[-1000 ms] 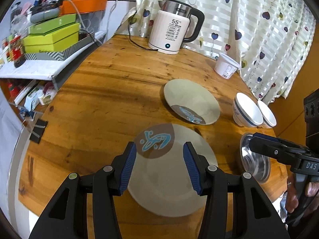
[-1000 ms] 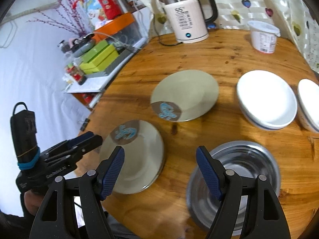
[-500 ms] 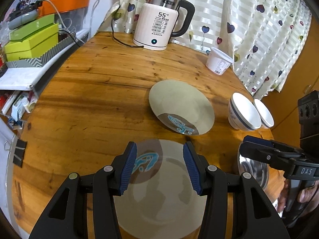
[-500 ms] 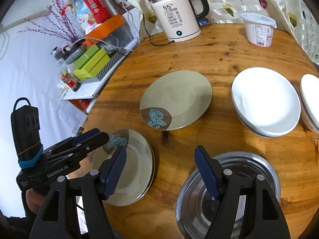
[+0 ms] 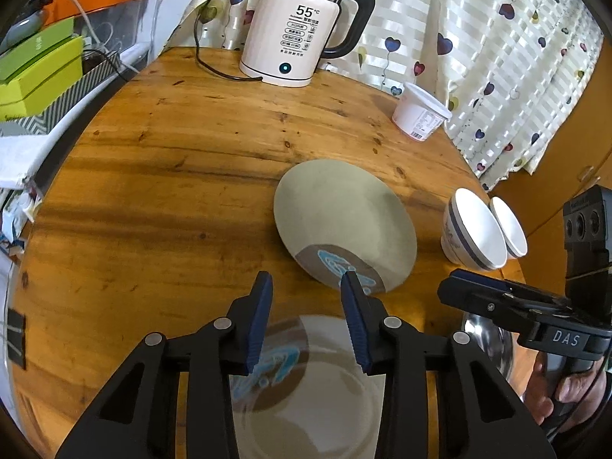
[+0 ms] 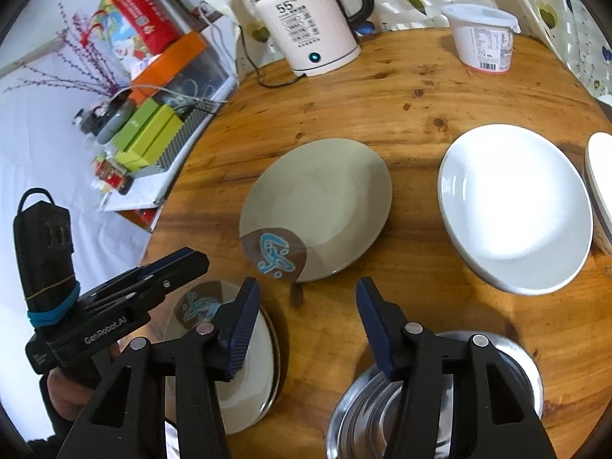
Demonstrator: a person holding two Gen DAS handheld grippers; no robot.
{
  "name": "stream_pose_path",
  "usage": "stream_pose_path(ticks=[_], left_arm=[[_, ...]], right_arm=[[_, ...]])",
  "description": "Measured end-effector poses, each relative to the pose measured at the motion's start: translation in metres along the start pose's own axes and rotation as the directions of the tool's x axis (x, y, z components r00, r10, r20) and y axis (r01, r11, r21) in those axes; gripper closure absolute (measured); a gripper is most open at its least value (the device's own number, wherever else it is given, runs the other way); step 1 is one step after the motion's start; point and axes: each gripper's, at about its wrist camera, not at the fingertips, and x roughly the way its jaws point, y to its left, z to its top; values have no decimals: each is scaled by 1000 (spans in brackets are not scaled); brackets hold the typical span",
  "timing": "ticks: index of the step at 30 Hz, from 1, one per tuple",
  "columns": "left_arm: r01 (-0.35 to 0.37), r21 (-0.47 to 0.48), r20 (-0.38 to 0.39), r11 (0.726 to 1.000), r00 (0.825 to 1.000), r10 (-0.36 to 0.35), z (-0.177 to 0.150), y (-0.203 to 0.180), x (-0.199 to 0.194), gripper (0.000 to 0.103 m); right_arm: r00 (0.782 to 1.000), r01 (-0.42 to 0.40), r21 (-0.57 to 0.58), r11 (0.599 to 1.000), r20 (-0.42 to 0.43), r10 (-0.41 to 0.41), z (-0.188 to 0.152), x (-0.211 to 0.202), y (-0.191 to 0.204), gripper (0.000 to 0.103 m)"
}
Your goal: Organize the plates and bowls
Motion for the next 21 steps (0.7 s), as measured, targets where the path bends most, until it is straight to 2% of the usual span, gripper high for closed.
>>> stream_pose_path(ticks=[10,21], left_arm=[[12,-1,-45,1000,999,-12,24,6,28,64],[15,-9,-82,1000,996,-16,32,8,51,64]], right_arm=[[998,64,74,995,-12,-64,16,18,-20,54],[996,86,89,992,-39,-83,21,35,-28,59]])
